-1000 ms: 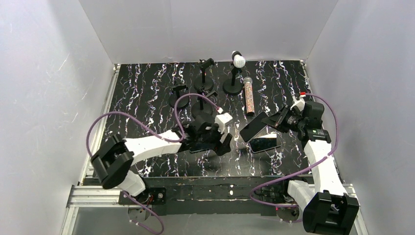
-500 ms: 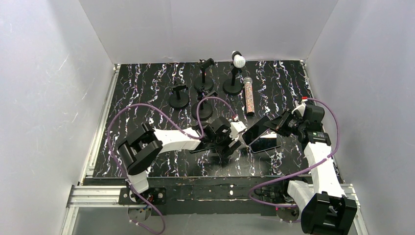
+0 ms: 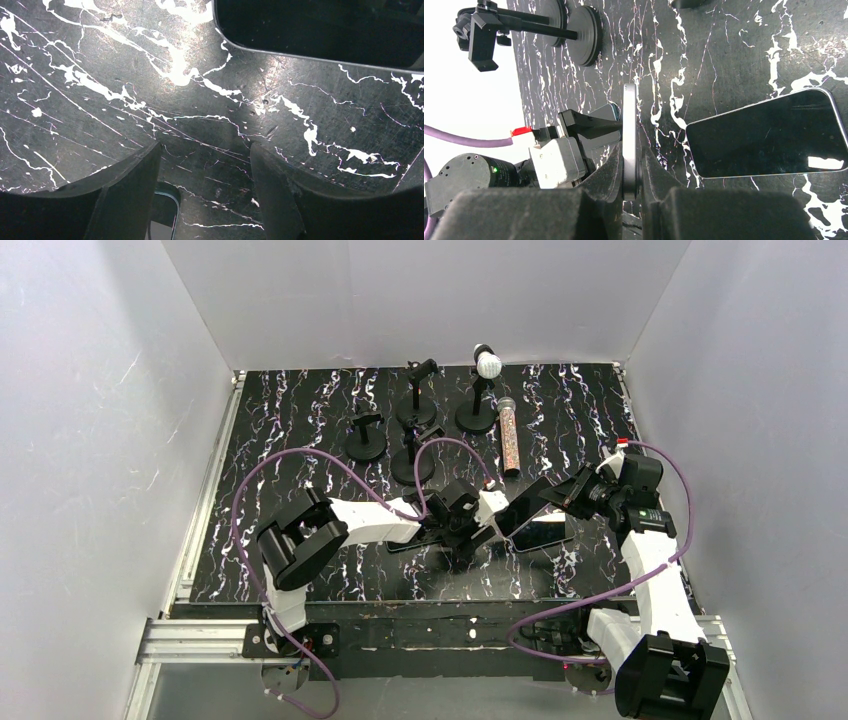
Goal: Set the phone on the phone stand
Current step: Move the phone to the center of the board.
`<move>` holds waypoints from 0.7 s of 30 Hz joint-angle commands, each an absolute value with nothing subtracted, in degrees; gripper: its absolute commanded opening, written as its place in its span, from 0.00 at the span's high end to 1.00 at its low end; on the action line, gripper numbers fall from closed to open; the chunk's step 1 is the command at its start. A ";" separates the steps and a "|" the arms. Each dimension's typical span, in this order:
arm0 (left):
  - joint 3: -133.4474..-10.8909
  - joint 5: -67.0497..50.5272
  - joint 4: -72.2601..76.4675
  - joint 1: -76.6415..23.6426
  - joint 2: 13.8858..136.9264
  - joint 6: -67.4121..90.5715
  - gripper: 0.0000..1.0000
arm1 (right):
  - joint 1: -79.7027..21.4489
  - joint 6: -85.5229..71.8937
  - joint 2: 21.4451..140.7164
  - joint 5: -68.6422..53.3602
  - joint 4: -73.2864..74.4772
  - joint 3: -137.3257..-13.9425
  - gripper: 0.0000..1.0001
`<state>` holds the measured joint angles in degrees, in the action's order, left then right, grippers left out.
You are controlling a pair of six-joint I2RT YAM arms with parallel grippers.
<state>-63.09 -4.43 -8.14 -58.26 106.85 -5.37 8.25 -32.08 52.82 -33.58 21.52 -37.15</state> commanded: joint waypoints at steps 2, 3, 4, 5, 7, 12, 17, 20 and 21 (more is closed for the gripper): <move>-60.83 -1.97 -10.69 -58.45 105.89 -5.33 0.38 | 8.58 -32.29 51.82 -35.77 19.27 -37.20 0.99; -60.67 -1.36 -10.93 -58.47 105.70 -5.14 0.39 | 8.63 -32.37 51.81 -35.94 19.25 -37.20 0.99; -60.58 -0.92 -11.21 -58.42 105.66 -4.92 0.39 | 8.68 -32.37 51.84 -36.13 19.11 -37.18 0.99; -60.49 -0.83 -11.53 -58.37 105.65 -4.78 0.40 | 8.61 -32.39 51.92 -36.30 19.01 -37.18 0.99; -60.25 1.52 -11.81 -58.40 105.56 -4.54 0.42 | 8.55 -32.40 51.95 -36.30 18.90 -37.18 0.99; -59.61 4.33 -13.24 -58.23 105.36 -4.03 0.47 | 8.62 -32.54 52.12 -36.48 18.64 -37.22 0.99; -57.83 7.01 -14.26 -58.01 102.88 -3.39 0.49 | 8.68 -32.73 52.00 -36.73 18.40 -37.19 0.99; -56.85 8.25 -15.23 -57.88 101.34 -2.66 0.50 | 8.63 -32.94 52.31 -37.04 18.08 -37.09 0.99; -56.47 8.62 -15.55 -57.88 100.81 -2.34 0.50 | 8.64 -33.03 52.34 -37.34 17.93 -37.12 0.99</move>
<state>-59.31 3.90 -9.02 -58.30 103.28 -2.76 8.29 -32.14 52.84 -34.50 21.28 -36.82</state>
